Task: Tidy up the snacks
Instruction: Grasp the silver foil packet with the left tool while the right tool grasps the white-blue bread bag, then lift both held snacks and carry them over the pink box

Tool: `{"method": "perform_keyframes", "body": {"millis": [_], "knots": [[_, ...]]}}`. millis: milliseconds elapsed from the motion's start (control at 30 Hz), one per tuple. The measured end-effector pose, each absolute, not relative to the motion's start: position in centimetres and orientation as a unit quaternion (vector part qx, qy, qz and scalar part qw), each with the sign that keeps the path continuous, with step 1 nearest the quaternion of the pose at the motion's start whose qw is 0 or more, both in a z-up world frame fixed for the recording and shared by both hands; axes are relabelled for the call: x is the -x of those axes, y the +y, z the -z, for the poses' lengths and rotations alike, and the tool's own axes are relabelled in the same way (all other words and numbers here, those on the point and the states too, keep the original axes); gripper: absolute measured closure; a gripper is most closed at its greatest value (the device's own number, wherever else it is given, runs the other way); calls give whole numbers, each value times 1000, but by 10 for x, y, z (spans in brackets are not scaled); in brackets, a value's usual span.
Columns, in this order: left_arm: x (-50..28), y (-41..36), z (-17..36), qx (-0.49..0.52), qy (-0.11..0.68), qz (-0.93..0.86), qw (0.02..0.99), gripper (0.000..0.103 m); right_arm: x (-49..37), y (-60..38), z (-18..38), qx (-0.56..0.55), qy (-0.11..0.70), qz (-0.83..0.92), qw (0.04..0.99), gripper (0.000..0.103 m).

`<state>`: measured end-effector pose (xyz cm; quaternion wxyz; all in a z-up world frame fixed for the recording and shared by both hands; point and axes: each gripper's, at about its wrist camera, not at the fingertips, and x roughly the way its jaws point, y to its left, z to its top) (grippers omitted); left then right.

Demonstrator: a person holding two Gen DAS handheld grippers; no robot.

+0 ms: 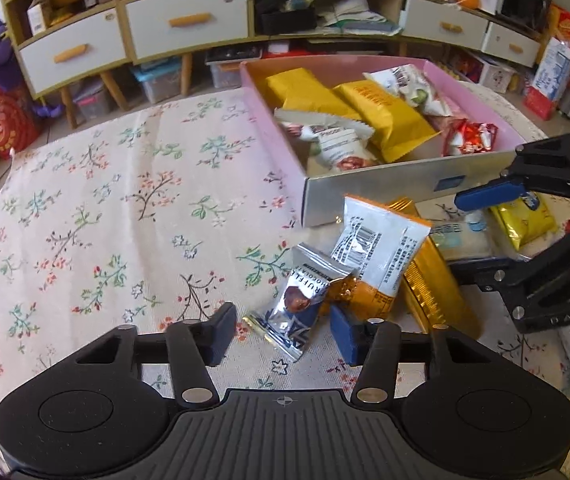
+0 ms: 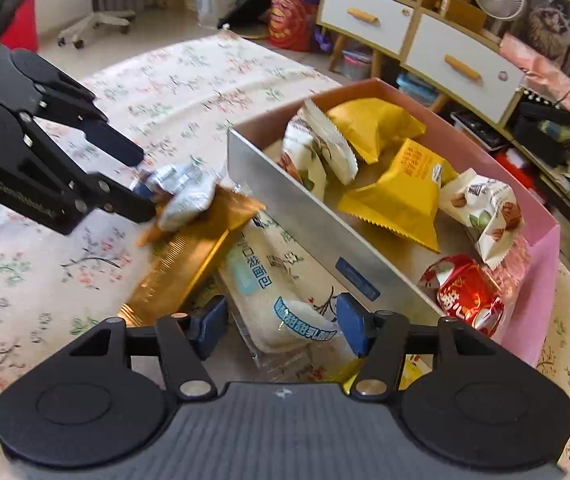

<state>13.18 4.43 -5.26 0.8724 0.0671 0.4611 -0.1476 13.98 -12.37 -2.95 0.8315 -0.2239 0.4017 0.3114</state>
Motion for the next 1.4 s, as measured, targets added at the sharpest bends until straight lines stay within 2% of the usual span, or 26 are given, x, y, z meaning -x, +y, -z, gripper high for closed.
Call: {"method": "perform_keyframes", "body": {"millis": [167,267,300,467,500,700,1133,1300,1400], "knots": [[-132,43,57,-52,453,134,880,62,-139,-120,30,203,400,-311,838,51],[-132,42,56,-43,452,129,882,69,-139,-119,30,184,405,-317,838,59],[-133,41,56,-41,452,126,882,74,-138,-119,30,179,407,-320,836,63],[-134,37,54,-37,455,119,882,79,-134,-116,28,180,409,-331,831,74],[-134,37,54,-36,456,117,882,90,-133,-115,27,181,409,-333,830,76],[-134,44,48,-10,464,104,880,90,-130,-116,19,179,407,-342,828,85],[-133,52,36,13,464,89,881,90,-126,-121,-1,175,383,-340,841,89],[-133,52,31,13,464,89,881,90,-128,-124,-9,163,375,-338,847,100],[-133,51,33,15,472,87,877,90,-130,-121,-6,174,382,-331,845,99]]}}
